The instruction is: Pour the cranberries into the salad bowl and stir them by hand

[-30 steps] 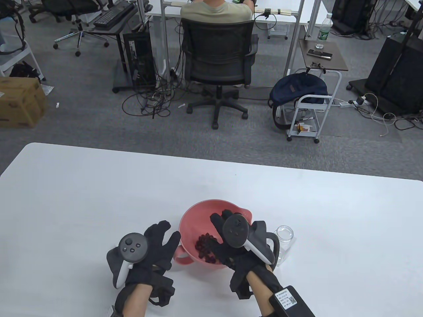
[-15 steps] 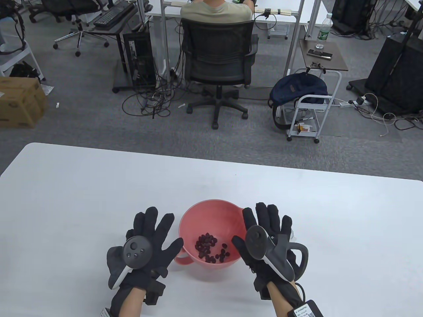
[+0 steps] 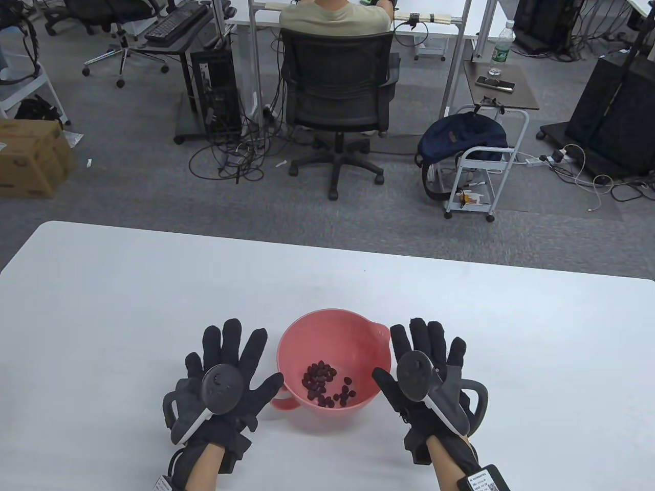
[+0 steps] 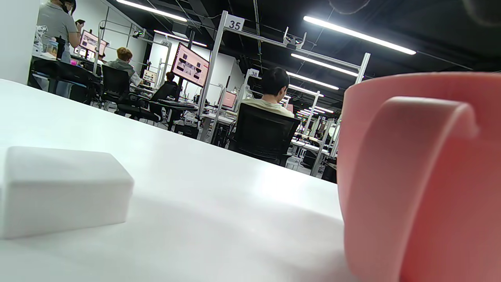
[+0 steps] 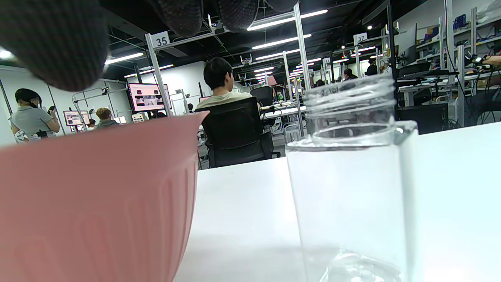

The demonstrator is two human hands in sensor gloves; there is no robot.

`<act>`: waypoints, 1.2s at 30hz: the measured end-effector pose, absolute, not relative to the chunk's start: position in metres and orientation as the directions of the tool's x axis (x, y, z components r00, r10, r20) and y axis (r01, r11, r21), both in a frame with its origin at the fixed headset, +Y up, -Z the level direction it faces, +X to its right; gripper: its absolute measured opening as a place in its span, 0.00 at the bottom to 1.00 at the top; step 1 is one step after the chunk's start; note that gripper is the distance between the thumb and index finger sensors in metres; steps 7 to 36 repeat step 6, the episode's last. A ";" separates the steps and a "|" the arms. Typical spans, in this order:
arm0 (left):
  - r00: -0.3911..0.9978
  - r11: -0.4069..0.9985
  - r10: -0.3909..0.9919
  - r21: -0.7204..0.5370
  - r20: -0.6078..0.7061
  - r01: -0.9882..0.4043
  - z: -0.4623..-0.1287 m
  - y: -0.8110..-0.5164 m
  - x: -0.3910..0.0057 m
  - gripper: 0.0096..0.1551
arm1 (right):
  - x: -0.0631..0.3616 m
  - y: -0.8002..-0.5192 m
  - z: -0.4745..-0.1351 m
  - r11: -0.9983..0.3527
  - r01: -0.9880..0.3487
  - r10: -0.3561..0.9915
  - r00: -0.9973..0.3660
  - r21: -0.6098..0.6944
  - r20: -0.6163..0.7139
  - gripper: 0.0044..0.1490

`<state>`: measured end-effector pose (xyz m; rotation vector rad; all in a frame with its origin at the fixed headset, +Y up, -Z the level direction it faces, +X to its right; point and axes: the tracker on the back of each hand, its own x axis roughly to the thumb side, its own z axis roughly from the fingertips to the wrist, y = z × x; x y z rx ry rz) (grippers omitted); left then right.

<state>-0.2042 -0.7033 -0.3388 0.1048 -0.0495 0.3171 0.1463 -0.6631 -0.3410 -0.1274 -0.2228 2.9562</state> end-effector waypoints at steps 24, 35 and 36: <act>0.953 0.949 0.296 0.091 0.057 -0.300 -0.341 -0.706 -0.203 0.51 | 0.148 -0.671 -0.344 -0.975 -0.161 0.172 -0.983 -0.150 -0.061 0.54; 0.953 0.949 0.296 0.091 0.057 -0.300 -0.341 -0.706 -0.203 0.51 | 0.148 -0.671 -0.344 -0.975 -0.161 0.172 -0.983 -0.150 -0.061 0.54; 0.953 0.949 0.296 0.091 0.057 -0.300 -0.341 -0.706 -0.203 0.51 | 0.148 -0.671 -0.344 -0.975 -0.161 0.172 -0.983 -0.150 -0.061 0.54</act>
